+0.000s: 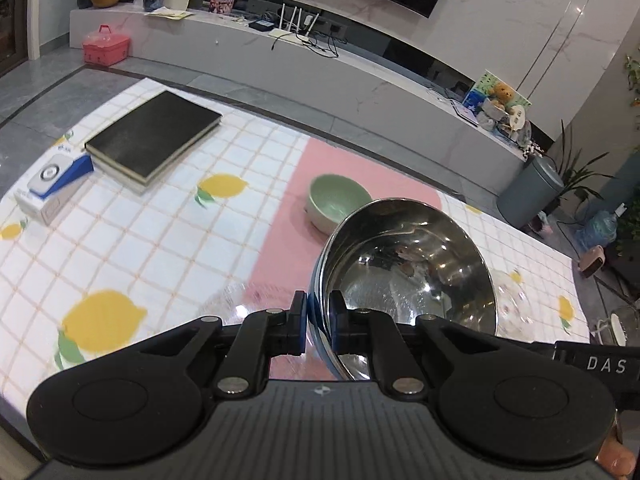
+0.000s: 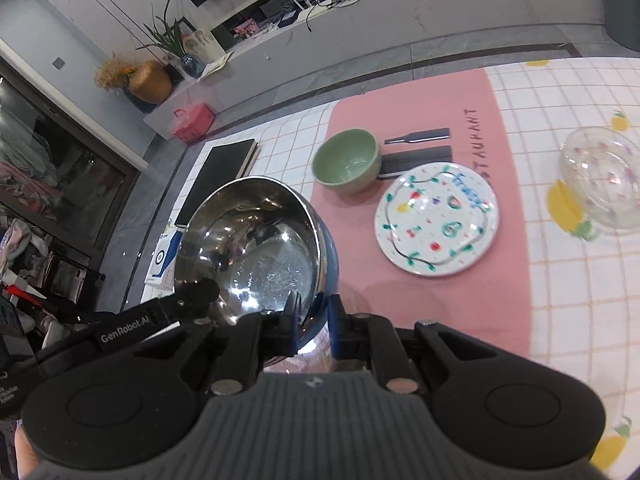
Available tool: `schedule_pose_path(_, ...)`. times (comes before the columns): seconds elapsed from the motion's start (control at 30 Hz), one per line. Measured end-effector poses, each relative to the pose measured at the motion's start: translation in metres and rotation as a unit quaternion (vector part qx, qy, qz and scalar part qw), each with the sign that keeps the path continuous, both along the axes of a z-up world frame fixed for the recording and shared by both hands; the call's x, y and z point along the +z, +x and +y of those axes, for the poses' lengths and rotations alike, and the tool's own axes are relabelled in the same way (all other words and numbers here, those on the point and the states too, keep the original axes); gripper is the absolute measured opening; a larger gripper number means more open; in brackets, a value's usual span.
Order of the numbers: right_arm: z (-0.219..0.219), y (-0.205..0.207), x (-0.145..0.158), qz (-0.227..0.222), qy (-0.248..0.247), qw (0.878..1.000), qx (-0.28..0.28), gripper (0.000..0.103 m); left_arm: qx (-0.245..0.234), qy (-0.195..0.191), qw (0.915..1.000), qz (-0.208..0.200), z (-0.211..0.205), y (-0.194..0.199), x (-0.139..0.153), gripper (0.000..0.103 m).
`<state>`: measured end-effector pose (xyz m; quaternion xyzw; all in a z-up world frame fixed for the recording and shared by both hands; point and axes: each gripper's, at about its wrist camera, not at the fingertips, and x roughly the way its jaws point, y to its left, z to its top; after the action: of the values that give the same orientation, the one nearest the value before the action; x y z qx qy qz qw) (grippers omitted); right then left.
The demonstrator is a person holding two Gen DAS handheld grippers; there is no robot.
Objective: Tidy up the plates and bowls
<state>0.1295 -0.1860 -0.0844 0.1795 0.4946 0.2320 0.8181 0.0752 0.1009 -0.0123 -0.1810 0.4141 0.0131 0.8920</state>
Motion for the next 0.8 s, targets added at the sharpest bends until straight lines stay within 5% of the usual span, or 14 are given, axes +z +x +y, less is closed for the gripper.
schedule_pose_path(0.53, -0.075, -0.055, -0.023, 0.036, -0.02, 0.999, -0.033, 0.01, -0.058, 0.007, 0.9973, 0.046, -0.075, -0.044, -0.022, 0.013)
schedule_pose_path(0.8, -0.083, -0.061, -0.035, 0.052, -0.024, 0.998, -0.038, 0.009, -0.06, 0.0, 0.9958, 0.069, -0.081, -0.052, -0.038, 0.013)
